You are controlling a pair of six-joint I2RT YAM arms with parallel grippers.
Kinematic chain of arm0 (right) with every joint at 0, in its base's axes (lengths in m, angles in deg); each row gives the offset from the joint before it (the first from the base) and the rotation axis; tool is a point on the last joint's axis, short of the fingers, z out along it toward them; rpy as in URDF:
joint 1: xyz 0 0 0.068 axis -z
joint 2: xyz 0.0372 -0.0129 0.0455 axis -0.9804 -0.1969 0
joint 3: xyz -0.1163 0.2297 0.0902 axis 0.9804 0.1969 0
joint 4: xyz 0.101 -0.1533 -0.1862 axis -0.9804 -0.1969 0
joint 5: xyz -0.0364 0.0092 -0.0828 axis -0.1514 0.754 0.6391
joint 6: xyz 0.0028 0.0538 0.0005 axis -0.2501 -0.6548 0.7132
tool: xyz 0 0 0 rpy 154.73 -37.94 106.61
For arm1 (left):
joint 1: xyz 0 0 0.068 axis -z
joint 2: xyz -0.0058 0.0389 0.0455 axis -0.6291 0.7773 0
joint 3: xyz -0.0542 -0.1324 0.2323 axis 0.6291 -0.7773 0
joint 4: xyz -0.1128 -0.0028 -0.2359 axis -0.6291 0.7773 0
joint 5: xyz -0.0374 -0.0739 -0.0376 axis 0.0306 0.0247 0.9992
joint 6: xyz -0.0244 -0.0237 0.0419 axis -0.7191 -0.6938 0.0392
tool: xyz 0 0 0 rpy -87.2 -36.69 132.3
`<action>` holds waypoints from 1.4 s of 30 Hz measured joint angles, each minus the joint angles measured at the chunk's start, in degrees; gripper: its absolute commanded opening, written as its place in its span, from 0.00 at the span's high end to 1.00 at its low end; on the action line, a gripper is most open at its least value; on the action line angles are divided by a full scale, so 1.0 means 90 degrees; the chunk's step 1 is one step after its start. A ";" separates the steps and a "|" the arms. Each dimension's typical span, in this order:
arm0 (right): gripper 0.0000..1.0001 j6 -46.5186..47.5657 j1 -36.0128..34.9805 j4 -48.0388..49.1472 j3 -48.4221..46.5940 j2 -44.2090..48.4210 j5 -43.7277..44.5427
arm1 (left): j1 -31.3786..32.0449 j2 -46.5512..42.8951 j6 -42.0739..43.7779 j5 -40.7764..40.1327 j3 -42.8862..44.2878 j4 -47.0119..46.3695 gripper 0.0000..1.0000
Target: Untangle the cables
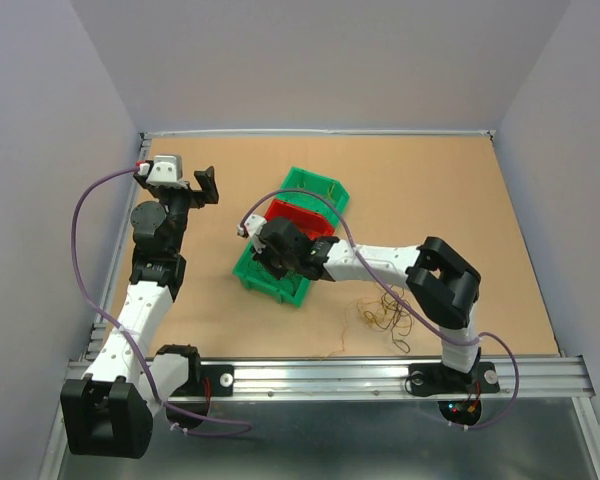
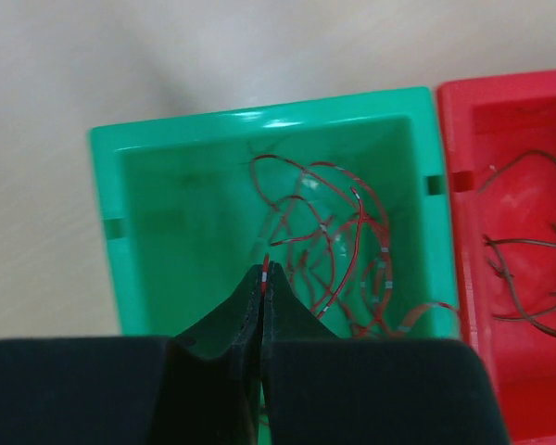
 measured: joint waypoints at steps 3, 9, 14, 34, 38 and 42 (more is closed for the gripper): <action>0.99 -0.0070 0.0197 0.0090 0.0015 -0.0107 -0.0097 | 0.0000 0.0002 0.0000 0.0017 0.0000 -0.0002 0.01; 0.94 -0.0097 0.0284 0.0187 0.0015 -0.0680 -0.0374 | 0.0000 0.0007 0.0002 0.0095 0.0000 -0.0002 0.01; 0.86 -0.0075 0.0304 0.0270 0.0007 -0.0760 -0.0505 | 0.0000 0.0066 0.0002 0.0148 0.0000 -0.0002 0.01; 0.13 -0.0146 0.0425 0.0644 0.0607 0.1923 -0.0124 | 0.0010 0.0367 0.0121 0.0872 0.0010 -0.0002 0.01; 0.10 -0.0379 0.0425 0.0840 0.1447 0.2618 0.0318 | 0.0143 0.0588 0.0226 0.1175 0.0046 0.0024 0.01; 0.05 -0.0942 0.0452 0.1049 0.2800 0.3691 0.1489 | 0.0923 0.0668 0.0794 0.1654 0.0080 0.0272 0.01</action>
